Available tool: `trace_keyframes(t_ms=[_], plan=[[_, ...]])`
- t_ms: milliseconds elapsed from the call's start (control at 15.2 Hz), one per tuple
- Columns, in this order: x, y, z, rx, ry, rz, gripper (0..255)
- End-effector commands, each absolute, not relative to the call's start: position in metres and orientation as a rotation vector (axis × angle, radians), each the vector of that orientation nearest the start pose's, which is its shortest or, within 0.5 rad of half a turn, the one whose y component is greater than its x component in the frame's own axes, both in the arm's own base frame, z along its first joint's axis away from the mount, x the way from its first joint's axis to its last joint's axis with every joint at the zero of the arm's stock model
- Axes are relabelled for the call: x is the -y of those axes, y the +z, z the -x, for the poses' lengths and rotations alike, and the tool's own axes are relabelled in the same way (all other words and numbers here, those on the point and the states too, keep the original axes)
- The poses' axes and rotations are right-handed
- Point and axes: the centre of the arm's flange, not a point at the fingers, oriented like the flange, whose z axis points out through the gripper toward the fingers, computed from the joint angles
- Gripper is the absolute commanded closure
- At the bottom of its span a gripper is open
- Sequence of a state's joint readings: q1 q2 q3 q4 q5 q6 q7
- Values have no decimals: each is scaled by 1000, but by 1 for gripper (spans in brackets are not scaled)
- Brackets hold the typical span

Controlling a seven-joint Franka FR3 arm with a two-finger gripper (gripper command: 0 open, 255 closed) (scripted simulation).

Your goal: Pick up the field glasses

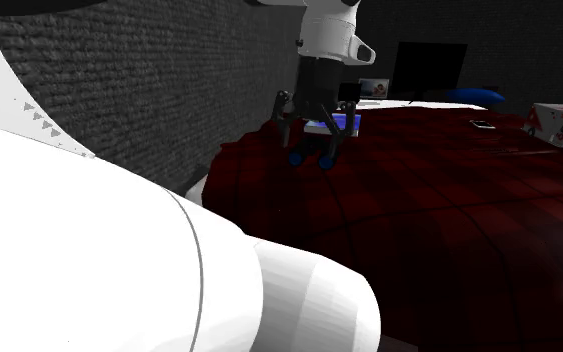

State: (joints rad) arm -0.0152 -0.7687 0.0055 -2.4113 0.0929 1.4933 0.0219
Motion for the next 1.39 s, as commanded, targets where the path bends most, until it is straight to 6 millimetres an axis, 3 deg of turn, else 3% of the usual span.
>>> trace_keyframes(t_ms=[0,1320], plan=[[-8,554,-300,-51,229,3044,0],[-20,480,-542,69,118,3069,0]])
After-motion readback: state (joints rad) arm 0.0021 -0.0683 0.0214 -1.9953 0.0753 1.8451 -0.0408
